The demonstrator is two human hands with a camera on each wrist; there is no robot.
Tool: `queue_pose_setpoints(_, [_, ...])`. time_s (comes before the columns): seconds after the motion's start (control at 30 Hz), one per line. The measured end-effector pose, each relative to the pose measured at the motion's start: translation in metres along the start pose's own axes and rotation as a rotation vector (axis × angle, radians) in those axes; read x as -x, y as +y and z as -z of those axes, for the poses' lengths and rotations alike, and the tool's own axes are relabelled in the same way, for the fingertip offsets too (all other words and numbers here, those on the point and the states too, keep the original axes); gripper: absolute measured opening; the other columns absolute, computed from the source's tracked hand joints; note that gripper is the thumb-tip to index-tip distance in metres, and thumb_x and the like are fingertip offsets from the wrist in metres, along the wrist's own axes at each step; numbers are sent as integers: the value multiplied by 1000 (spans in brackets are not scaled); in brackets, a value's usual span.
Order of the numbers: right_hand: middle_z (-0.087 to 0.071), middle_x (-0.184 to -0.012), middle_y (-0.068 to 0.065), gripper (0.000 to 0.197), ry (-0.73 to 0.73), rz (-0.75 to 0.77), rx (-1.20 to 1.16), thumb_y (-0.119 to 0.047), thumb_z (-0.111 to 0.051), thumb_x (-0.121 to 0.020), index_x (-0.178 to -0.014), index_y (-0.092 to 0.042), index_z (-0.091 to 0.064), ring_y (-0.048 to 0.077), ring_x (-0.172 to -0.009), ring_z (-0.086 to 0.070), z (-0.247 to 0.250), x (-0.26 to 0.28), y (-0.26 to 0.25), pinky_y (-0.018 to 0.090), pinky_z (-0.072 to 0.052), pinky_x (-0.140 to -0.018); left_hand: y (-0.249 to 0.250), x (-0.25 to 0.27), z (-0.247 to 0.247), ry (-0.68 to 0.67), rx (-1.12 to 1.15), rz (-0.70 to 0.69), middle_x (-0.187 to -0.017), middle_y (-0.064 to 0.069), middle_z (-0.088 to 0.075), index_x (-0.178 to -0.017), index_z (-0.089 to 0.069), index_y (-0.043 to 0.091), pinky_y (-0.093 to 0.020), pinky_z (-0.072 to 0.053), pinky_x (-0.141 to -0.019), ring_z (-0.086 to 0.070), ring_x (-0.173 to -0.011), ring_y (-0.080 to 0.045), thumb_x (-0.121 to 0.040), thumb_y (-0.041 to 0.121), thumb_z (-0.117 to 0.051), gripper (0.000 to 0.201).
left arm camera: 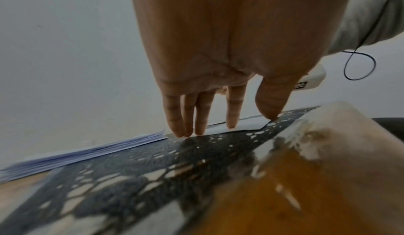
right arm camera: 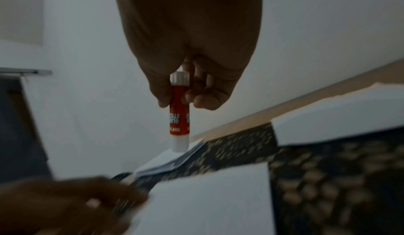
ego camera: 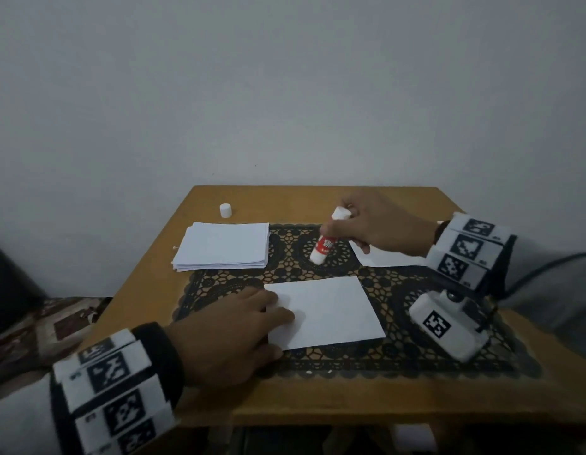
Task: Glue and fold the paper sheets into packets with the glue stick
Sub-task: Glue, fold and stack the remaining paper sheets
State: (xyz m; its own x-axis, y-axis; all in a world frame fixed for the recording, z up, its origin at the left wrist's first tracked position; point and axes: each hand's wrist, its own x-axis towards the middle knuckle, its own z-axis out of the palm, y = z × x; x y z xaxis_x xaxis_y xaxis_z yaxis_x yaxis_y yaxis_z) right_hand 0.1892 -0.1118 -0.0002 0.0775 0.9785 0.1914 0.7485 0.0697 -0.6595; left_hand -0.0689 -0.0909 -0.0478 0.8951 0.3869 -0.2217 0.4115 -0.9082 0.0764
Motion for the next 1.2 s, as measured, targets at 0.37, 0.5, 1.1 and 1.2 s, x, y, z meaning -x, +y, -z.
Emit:
queue_pose_setpoints(0.37, [-55,-78,-12,16,-96,79,70,-31,-63,-93,-92,-19,-51,1,-60,-52,-70,2,-24,10,-35,-47,-1,3,5,-85,-41,-1,-157,3,-18,-150,-15,38,-36,-20,-118,-17,-142,-15,-97,53,-34,58])
queue_pose_setpoints(0.5, [-52,-74,-12,23,-127,99,50,-25,-64,-92,-79,-24,-45,-9,-54,-52,-74,0,-28,7,-37,-45,-1,4,4,-87,-39,4,-158,4,-15,-150,-14,38,-35,-20,-118,-14,-144,-14,-97,53,-34,59])
queue_pose_setpoints(1.1, [-62,-88,3,20,-78,-50,287,-29,-56,-94,-102,-12,-49,14,-71,-55,-33,23,5,31,-47,-63,5,-9,12,8,-22,18,-137,4,-48,-139,-41,36,-32,-38,-106,-46,-123,-14,-96,52,-40,46])
queue_pose_setpoints(1.2, [-65,-93,9,27,-61,-96,312,-30,-56,-94,-109,-8,-50,23,-79,-60,-26,28,11,43,-52,-75,7,-16,16,13,-39,24,-123,4,-56,-132,-45,37,-31,-44,-96,-52,-109,-14,-94,53,-43,42])
